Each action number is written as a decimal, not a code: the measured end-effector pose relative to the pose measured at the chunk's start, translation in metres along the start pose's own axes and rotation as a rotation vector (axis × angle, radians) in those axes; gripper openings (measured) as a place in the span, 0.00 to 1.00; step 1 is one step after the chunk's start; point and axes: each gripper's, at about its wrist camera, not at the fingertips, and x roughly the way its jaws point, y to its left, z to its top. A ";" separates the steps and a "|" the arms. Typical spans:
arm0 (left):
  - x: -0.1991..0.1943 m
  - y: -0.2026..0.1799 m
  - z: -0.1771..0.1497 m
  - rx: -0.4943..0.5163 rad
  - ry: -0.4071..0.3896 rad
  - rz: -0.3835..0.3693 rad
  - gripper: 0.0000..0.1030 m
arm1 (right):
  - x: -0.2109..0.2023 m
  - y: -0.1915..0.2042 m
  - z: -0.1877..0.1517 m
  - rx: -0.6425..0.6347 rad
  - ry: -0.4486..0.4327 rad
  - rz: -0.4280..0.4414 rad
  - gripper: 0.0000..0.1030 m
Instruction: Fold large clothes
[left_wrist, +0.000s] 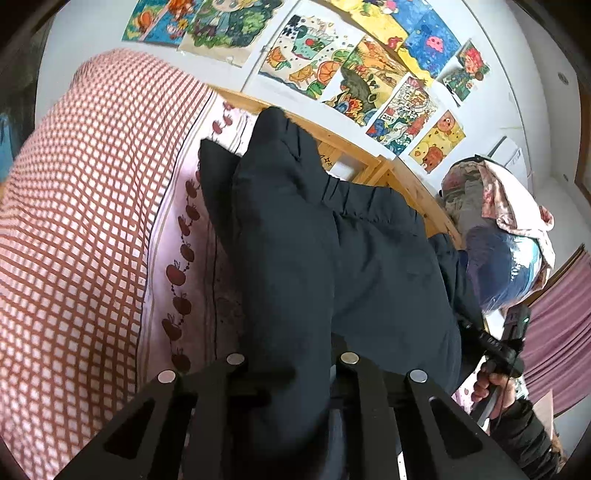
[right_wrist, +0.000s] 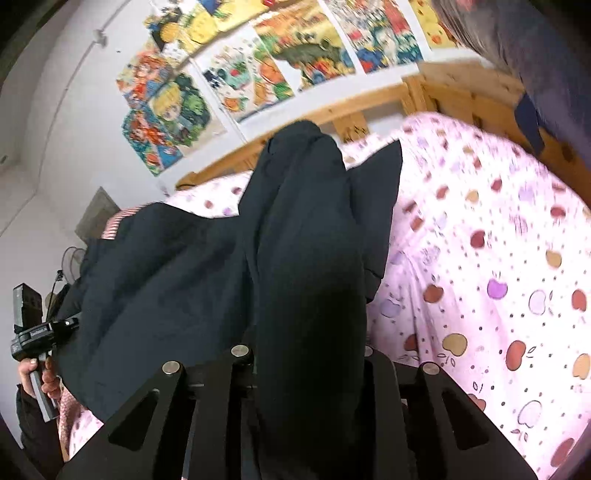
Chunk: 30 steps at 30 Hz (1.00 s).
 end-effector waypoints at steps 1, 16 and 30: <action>-0.004 -0.002 0.000 0.002 -0.004 0.001 0.15 | -0.004 0.002 0.003 -0.007 -0.004 0.003 0.19; -0.109 -0.033 -0.037 0.059 -0.100 0.000 0.10 | -0.095 0.053 -0.037 -0.138 -0.056 0.079 0.19; -0.033 0.020 -0.026 0.034 0.090 0.168 0.36 | -0.072 0.005 -0.070 -0.060 0.024 -0.023 0.29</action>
